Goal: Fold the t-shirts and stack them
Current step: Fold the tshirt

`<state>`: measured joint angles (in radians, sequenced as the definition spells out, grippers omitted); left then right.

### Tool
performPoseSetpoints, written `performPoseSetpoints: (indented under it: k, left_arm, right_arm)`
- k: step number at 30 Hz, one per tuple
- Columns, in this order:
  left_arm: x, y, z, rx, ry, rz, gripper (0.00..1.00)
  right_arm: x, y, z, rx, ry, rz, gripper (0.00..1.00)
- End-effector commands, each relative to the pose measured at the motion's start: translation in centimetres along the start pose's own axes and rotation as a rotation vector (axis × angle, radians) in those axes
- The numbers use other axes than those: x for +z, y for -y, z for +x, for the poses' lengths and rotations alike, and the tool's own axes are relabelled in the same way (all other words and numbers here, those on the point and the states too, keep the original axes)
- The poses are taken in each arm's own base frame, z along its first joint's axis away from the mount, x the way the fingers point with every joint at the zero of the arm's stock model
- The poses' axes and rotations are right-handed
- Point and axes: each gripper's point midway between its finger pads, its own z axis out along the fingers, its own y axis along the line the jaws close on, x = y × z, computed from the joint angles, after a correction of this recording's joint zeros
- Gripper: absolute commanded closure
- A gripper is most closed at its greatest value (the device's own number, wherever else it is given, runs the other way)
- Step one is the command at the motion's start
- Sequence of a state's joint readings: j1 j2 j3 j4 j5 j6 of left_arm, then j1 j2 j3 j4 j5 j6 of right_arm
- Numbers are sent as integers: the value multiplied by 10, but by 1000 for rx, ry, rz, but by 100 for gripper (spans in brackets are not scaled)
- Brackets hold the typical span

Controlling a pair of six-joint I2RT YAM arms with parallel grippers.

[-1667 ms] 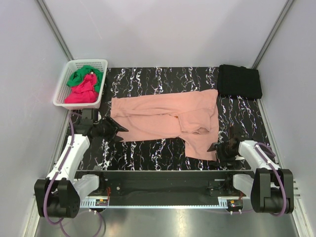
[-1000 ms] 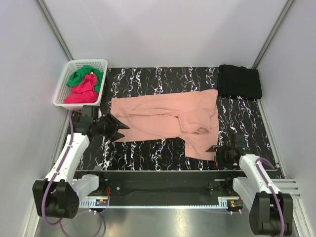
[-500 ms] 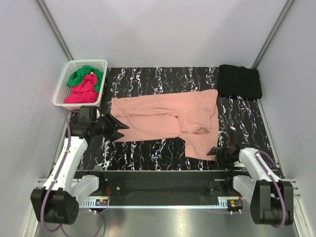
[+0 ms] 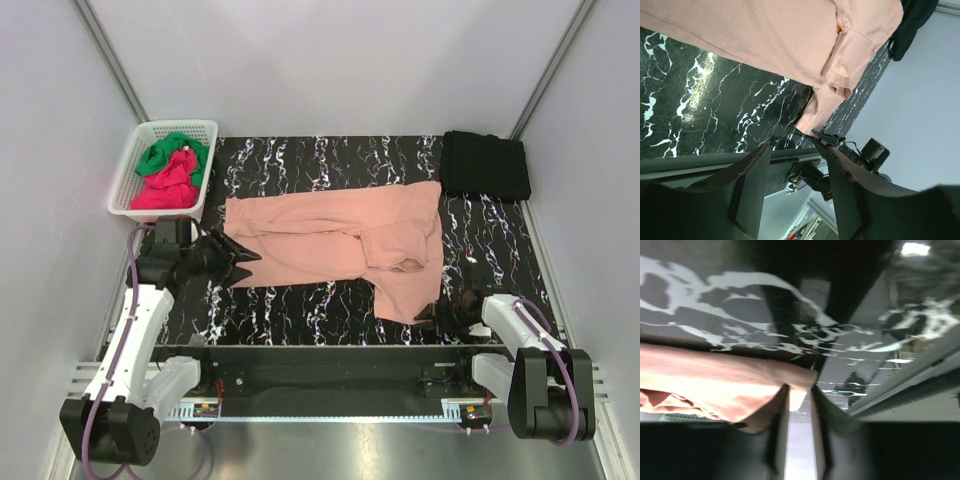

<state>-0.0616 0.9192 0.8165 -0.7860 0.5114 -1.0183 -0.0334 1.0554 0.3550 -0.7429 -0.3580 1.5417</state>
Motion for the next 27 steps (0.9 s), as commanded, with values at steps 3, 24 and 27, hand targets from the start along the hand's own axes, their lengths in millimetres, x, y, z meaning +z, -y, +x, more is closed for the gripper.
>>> performPoseSetpoints:
  k: [3, 24, 27]
  left_arm:
    - [-19, 21, 2, 9, 17, 93, 47]
    - [-12, -23, 3, -54, 51, -31, 50]
    - [-10, -35, 4, -54, 69, -56, 51]
  right_arm:
    - [9, -12, -14, 4, 68, -48, 82]
    - [-11, -29, -7, -79, 70, -123, 100]
    - [-20, -35, -3, -98, 67, -149, 100]
